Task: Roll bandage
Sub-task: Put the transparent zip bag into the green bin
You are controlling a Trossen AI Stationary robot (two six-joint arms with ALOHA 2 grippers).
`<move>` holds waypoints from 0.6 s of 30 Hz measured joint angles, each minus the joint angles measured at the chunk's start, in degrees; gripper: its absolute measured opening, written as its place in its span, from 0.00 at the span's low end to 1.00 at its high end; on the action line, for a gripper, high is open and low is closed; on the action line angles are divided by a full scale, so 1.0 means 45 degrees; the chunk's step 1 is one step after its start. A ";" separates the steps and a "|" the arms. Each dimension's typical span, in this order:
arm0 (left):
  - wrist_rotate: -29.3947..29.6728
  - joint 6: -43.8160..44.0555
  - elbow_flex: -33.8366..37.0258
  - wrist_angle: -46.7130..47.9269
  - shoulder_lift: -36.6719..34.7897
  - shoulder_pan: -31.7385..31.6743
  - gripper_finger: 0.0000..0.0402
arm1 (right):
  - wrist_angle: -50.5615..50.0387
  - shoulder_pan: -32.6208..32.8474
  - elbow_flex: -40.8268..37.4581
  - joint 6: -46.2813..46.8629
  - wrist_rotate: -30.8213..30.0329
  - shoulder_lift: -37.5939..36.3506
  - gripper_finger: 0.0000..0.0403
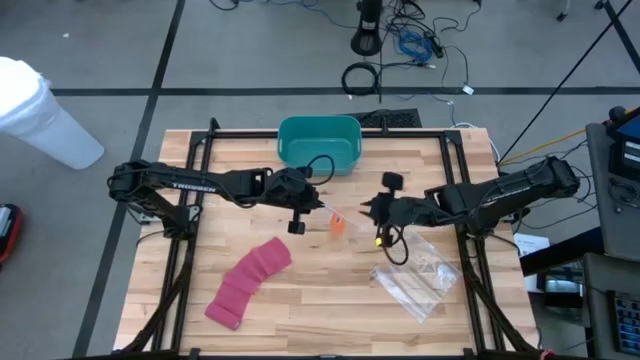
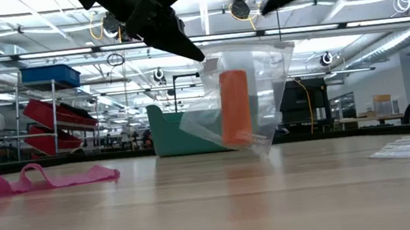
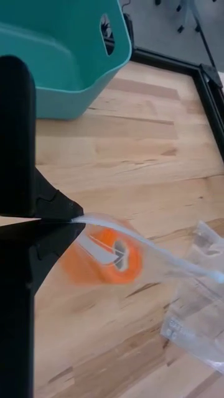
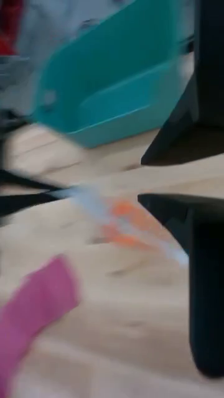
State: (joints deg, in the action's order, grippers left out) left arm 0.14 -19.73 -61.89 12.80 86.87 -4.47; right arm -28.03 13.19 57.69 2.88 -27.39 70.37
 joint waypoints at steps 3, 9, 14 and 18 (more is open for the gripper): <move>-0.0005 0.0000 -0.0010 -0.0028 0.0000 0.0000 0.00 | 0.1744 -0.0314 0.0004 -0.0542 0.0892 0.0274 0.27; -0.0015 0.0334 -0.0015 -0.0352 0.0000 0.0000 0.00 | 0.3098 -0.1324 0.0010 -0.0590 0.2652 0.1551 0.44; -0.0021 0.0325 -0.0019 -0.0332 0.0005 0.0000 0.00 | 0.3241 -0.1832 0.0005 -0.0583 0.3155 0.2273 0.48; -0.0024 0.0321 -0.0024 -0.0348 0.0005 0.0000 0.00 | 0.3242 -0.2171 0.0005 -0.0348 0.3856 0.2343 0.42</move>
State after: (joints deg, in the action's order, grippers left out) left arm 0.03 -18.28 -62.00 11.23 86.89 -4.47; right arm -13.44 3.43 57.71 1.31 -10.04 80.91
